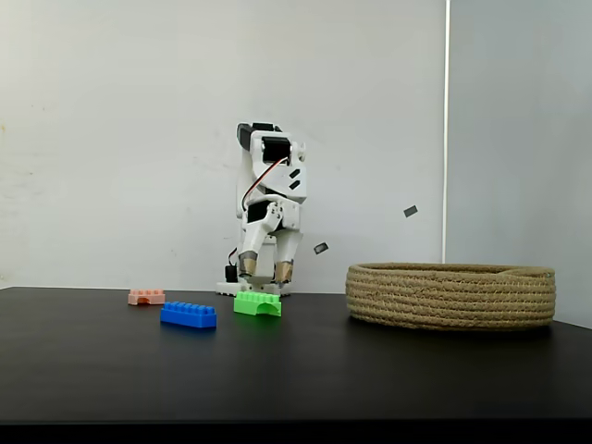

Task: Place the lego blocks in the tray

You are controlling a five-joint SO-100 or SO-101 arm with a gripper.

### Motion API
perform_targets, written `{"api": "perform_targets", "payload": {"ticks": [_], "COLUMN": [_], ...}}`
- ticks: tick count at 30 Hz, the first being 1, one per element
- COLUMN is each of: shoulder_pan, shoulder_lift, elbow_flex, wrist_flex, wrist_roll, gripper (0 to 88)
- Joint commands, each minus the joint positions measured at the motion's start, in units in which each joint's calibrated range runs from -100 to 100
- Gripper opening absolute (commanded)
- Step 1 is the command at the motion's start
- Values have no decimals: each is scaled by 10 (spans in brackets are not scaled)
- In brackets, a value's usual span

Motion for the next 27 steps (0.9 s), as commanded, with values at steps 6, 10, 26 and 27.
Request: {"api": "perform_targets", "payload": {"ticks": [6, 10, 26, 27], "shoulder_pan": [34, 41, 30, 13], "shoulder_lift": [134, 153, 85, 61], "elbow_flex": [-136, -138, -165, -175], "wrist_flex": [-14, -19, -24, -3], "wrist_roll": [12, 17, 22, 21], "gripper": [316, 326, 0, 0]}}
